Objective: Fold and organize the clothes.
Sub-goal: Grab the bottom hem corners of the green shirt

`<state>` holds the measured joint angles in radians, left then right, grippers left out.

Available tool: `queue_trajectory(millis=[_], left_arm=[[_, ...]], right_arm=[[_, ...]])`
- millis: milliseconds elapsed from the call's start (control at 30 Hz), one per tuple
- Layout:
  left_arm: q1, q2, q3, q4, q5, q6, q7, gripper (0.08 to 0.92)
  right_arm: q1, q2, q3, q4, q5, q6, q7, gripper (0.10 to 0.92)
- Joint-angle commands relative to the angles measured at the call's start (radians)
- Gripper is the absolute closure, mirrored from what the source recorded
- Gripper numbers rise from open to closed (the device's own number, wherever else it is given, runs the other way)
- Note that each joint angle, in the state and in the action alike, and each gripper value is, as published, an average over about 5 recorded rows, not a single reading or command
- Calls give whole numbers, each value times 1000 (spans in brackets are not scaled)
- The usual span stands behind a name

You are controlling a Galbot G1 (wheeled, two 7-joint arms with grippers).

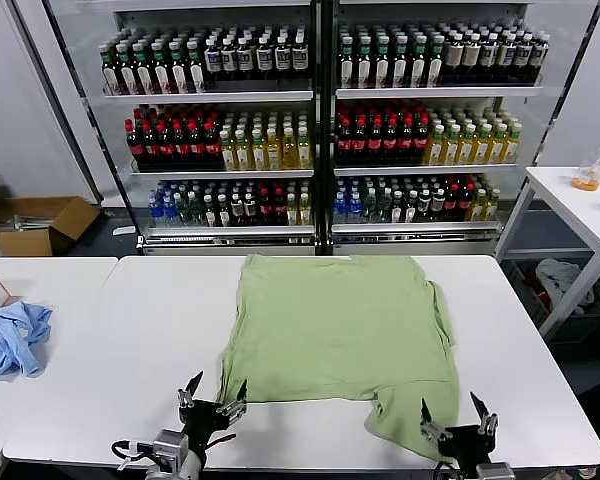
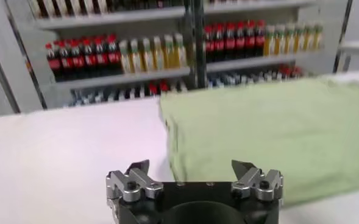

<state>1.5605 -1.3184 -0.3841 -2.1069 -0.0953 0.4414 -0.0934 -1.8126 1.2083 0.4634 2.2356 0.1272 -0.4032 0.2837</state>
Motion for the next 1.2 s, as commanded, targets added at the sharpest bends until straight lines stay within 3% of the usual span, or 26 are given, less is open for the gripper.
queue_trajectory(millis=[33, 300, 433, 1033, 1200], left_arm=[[-25, 14, 4, 61, 12, 74, -5, 177], [-31, 16, 8, 69, 6, 76, -5, 178], [-28, 20, 9, 67, -13, 71, -3, 202], [-17, 35, 16, 41, -123, 55, 32, 708], [-13, 39, 13, 32, -144, 40, 36, 835]], right_arm=[[-27, 8, -38, -32, -31, -16, 6, 203], [-19, 17, -60, -56, 44, -27, 17, 211], [-18, 22, -68, -58, 89, -47, 32, 301], [-33, 24, -56, -13, 219, -73, 29, 821], [-43, 23, -45, 28, 208, -26, 12, 914]])
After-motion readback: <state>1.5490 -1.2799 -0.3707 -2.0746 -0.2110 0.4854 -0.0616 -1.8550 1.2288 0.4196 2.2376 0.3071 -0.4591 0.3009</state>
